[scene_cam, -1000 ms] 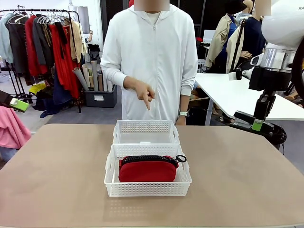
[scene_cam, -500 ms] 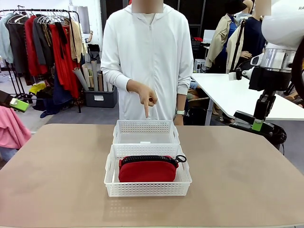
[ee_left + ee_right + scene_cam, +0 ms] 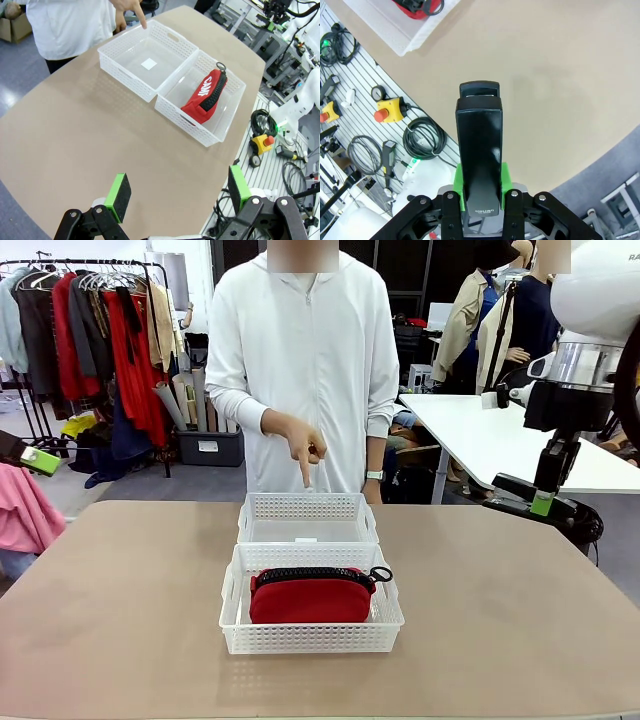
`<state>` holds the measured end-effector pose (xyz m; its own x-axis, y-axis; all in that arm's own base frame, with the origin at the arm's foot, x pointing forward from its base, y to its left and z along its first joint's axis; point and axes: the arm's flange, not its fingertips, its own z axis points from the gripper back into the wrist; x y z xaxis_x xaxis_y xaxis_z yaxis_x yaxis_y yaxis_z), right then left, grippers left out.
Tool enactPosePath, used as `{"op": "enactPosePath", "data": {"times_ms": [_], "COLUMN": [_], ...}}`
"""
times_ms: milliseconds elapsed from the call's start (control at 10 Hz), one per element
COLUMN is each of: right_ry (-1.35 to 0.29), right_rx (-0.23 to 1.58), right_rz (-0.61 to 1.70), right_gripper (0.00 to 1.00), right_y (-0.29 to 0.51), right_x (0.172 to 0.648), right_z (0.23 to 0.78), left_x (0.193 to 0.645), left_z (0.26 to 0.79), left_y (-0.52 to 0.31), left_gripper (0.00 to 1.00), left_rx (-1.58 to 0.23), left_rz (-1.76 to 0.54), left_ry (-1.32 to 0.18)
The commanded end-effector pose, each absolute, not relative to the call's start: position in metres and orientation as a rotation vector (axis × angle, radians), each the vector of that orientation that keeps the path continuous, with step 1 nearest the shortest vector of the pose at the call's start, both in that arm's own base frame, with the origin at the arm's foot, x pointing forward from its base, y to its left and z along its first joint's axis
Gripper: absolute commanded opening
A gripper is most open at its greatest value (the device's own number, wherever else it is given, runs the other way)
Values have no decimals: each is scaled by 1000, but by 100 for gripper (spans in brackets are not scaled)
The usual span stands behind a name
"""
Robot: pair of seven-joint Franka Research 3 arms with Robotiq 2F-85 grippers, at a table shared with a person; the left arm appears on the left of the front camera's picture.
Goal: Distribute items into two baskets.
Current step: Place the picked Stapler into the Organizing basket as instructed by the person.
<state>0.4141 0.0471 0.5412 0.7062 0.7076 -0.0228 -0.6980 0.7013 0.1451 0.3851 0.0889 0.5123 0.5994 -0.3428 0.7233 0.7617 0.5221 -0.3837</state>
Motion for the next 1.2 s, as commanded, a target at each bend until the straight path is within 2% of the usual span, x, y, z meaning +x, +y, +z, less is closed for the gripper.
{"op": "enactPosePath", "data": {"times_ms": [0, 1100], "right_ry": [63, 100], "right_rx": [125, 74], "right_rz": [778, 843], "right_gripper": [0, 0], "right_y": [47, 142], "right_x": [413, 470], "right_z": [542, 524], "left_x": [384, 384], "left_z": [513, 513], "left_y": [89, 89], "left_gripper": [100, 100], "left_rx": [-761, -761], "left_rz": [-720, -720], "left_ry": [-631, -631]}}
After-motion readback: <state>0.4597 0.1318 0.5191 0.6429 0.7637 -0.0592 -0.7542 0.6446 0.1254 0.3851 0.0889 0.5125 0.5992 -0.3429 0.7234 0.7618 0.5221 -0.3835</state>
